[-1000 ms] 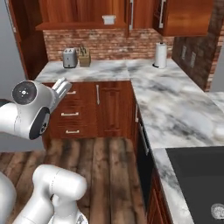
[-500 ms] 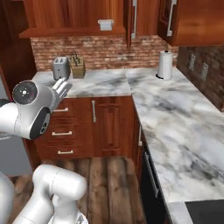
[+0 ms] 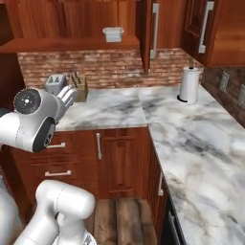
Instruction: Retrieve the tupperware and aluminum foil from the cabinet and place them on the dining counter near the plate with tomato and eggplant to prepare for storing leftovers.
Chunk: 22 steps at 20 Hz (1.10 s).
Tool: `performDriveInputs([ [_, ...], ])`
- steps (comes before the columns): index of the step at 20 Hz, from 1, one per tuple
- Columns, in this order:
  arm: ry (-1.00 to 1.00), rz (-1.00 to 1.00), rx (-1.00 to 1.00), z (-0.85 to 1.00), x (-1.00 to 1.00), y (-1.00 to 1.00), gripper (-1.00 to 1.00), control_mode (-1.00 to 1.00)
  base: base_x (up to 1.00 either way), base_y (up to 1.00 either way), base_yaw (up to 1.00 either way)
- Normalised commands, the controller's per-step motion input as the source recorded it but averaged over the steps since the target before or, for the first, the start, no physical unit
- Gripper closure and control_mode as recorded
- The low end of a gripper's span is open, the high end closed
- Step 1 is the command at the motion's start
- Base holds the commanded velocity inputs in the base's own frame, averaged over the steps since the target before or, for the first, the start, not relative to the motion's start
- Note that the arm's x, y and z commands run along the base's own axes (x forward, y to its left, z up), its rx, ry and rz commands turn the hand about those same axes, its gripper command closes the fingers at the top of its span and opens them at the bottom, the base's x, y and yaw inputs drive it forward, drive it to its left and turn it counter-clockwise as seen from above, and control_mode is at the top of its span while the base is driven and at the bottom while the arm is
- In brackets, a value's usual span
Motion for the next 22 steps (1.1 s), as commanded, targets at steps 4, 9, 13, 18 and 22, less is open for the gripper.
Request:
performDriveInputs([
  [4, 0.0, 0.0, 0.0, 0.0, 0.0, 0.0, -1.0, 1.0, 1.0, -0.05, -0.01],
  [9, 0.0, 0.0, 0.0, 0.0, 0.0, 0.0, -1.0, 1.0, 1.0, -0.22, 0.02],
  [13, 0.0, 0.0, 0.0, 0.0, 0.0, 0.0, -1.0, 1.0, 1.0, -0.36, 0.17],
  [18, 0.0, 0.0, 0.0, 0.0, 0.0, 0.0, -1.0, 1.0, 1.0, -0.14, 0.3],
  [22, 0.0, 0.04, 0.0, 0.0, 0.1, 0.05, -1.0, -1.0, 0.63, 0.01, 0.21],
])
